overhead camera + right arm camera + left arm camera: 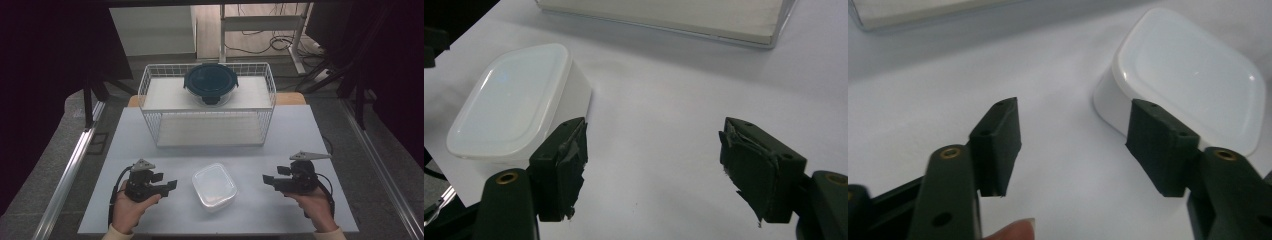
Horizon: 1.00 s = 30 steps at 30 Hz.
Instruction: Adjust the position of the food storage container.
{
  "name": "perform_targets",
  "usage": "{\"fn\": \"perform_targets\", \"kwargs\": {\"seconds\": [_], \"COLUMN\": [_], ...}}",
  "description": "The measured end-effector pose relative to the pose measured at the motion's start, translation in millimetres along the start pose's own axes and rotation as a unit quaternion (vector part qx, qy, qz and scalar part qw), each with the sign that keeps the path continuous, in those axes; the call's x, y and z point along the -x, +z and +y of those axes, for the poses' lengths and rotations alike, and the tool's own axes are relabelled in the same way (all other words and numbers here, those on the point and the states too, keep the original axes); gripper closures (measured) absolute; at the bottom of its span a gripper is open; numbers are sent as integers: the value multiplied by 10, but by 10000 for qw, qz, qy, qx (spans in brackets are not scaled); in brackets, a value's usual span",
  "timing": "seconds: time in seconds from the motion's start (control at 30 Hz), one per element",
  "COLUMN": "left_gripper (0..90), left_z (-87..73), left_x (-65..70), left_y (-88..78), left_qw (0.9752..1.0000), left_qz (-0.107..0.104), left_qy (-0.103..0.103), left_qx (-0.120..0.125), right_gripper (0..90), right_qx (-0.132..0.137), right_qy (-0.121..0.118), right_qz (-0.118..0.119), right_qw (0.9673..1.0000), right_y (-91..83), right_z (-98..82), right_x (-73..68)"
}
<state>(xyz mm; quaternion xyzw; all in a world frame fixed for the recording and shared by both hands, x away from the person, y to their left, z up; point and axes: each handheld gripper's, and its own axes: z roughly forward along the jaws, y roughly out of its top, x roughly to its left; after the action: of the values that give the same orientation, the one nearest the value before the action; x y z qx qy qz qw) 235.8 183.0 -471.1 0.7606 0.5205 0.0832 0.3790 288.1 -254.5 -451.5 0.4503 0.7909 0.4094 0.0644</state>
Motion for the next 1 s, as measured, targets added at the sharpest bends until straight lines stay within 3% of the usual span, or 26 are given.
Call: {"fn": "perform_targets", "kwargs": {"seconds": [0.23,0.4,0.57,0.77,1.0], "left_gripper": [513,727,874,900,900], "left_z": [-53,-35,-6,32,90], "left_x": [64,97,114,152,160], "left_y": [99,232,362,475,571], "left_qw": [9996,9985,9971,9954,9951], "left_qz": [-122,-249,-412,-569,-578], "left_qy": [33,97,84,101,76], "left_qx": [-264,-475,-633,-765,-799], "right_gripper": [267,267,266,265,263], "right_qx": [-58,-91,-56,-95,-170], "right_qy": [60,77,141,148,123], "right_qz": [3,-37,-89,-66,-43], "right_qw": [10000,9999,9998,9998,9998], "right_y": [-20,-69,-114,-91,-57], "right_z": [-61,-122,-149,-157,-150], "right_x": [17,25,51,63,70]}}
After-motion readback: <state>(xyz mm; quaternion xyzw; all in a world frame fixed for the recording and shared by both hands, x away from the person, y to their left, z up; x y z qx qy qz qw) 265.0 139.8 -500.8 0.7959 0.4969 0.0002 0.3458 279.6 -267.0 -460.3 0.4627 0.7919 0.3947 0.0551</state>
